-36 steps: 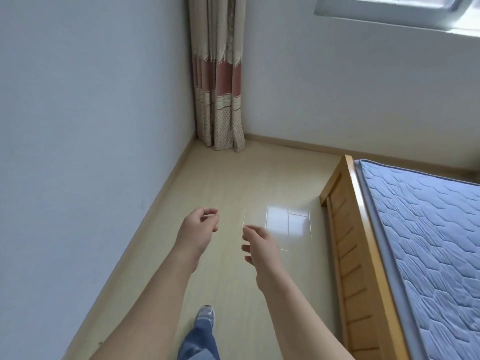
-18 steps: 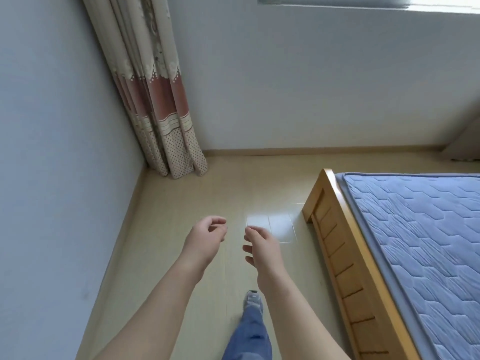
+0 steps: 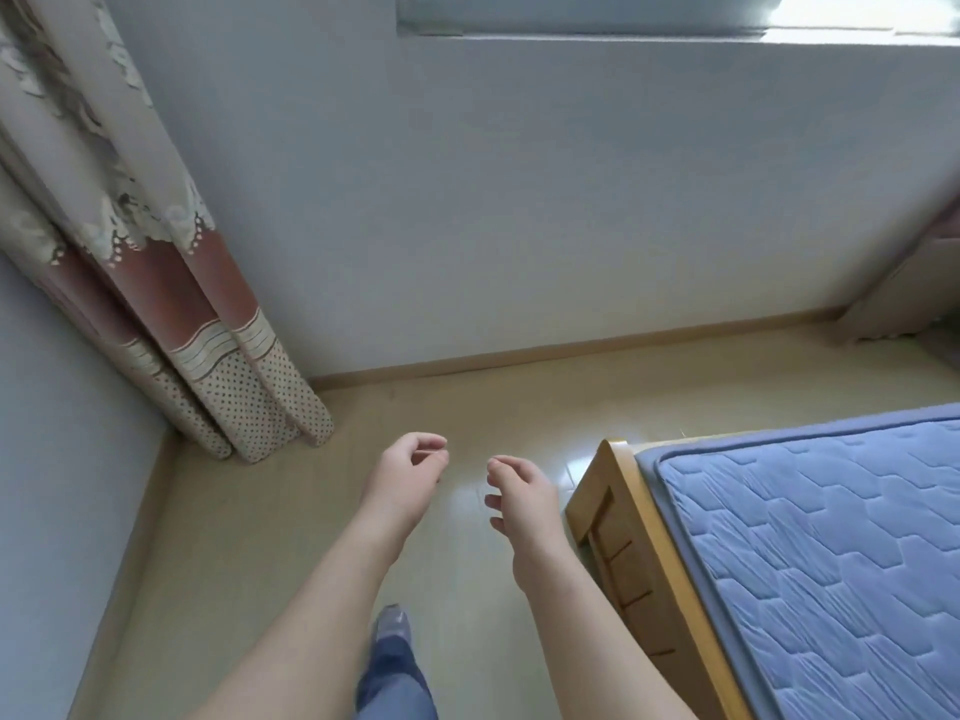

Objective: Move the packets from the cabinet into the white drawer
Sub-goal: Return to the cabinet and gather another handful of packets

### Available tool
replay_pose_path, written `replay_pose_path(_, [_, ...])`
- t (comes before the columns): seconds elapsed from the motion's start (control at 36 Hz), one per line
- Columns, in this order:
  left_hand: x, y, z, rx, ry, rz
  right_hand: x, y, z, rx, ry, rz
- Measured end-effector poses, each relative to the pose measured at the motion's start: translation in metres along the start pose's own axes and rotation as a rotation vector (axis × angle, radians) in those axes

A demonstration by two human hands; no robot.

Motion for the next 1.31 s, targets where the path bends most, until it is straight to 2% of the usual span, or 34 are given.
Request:
replay_pose_path(0.17, [-0.026, 0.061, 0.136, -0.050, -0.072, -0.012, 0.006, -0.061, 0.122, -0.003, 0.094, 0.042])
replay_pose_path(0.28, [-0.049, 0.112, 0.220, -0.086, -0.174, 0.073, 0.018, -0.114, 0.195, 0.000, 0.165, 0.097])
replay_pose_path(0.47, [-0.130, 0.187, 0.330, -0.105, -0.351, 0.161, 0.072, -0.172, 0.294, -0.013, 0.322, 0.230])
replay_pose_path(0.61, [-0.212, 0.226, 0.394, -0.116, -0.451, 0.207, 0.138, -0.201, 0.360, -0.011, 0.435, 0.285])
replay_pose_path(0.94, [-0.438, 0.357, 0.513, -0.187, -0.599, 0.232, 0.337, -0.313, 0.496, 0.021, 0.580, 0.350])
replay_pose_path(1.14, [-0.562, 0.401, 0.554, -0.175, -0.734, 0.277, 0.440, -0.334, 0.547, -0.007, 0.721, 0.448])
replay_pose_path(1.31, [-0.678, 0.449, 0.600, -0.234, -0.856, 0.303, 0.530, -0.360, 0.605, -0.018, 0.840, 0.502])
Point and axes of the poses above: each hand's wrist, its own z-axis towards the middle knuckle, its own x-axis out of the back of the hand, y = z × x, the point moved 6 cm from there along z, towards the middle knuckle, and after that the axes turned 2 degrees about -y, right-handed, at the moved point
